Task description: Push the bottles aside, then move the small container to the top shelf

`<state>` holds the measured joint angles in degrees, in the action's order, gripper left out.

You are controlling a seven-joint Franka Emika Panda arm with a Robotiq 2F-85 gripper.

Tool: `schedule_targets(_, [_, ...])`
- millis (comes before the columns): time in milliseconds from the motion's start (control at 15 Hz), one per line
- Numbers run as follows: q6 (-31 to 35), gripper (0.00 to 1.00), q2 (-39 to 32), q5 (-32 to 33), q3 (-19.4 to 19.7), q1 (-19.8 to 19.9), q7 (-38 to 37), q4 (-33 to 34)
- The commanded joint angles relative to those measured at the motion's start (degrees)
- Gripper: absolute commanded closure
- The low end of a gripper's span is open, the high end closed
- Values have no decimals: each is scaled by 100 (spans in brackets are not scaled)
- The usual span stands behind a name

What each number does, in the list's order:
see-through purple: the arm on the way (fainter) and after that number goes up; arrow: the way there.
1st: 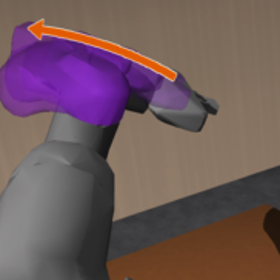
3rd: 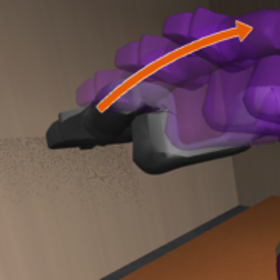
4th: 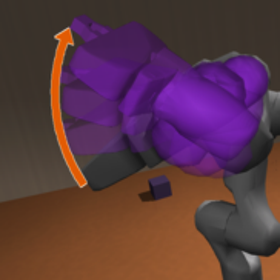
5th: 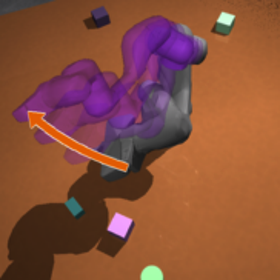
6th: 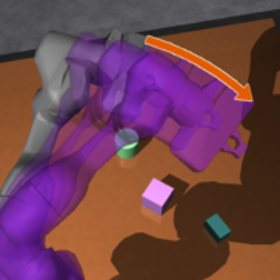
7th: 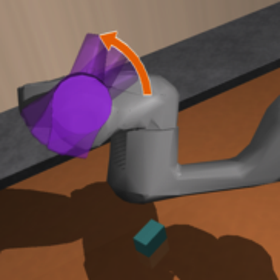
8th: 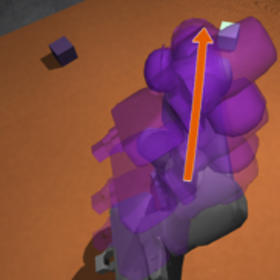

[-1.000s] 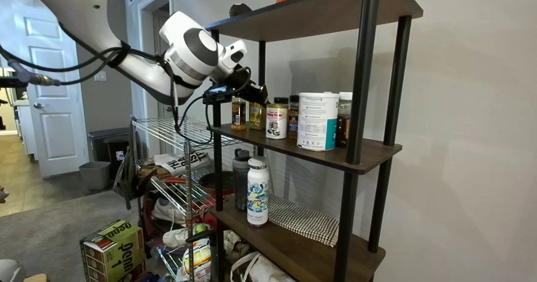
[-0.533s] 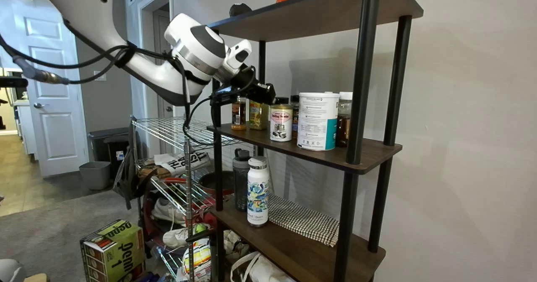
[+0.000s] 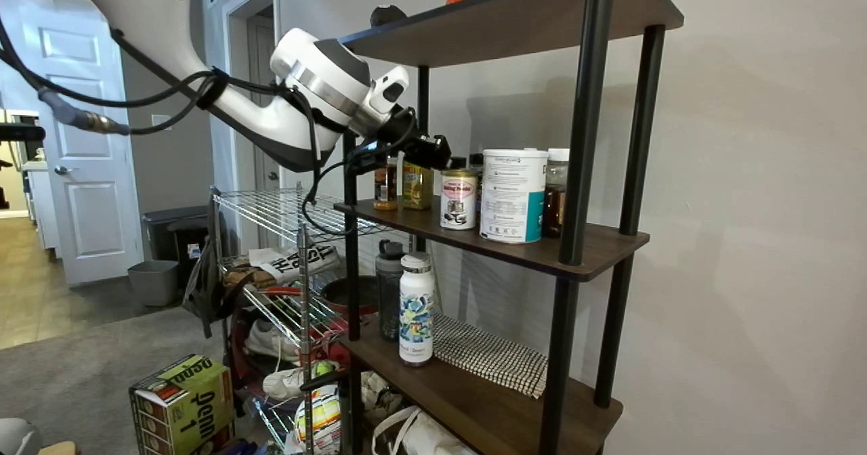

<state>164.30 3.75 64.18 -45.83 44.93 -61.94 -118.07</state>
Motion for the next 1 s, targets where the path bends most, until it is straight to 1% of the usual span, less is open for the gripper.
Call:
schedule_targets(0, [-212,100,-178,417,-28,64,-350,96])
schedule_targets(400, [-270,100,-249,685,92,67,-537,104])
schedule_targets(933, [-277,100,-271,732,193,44,-572,94])
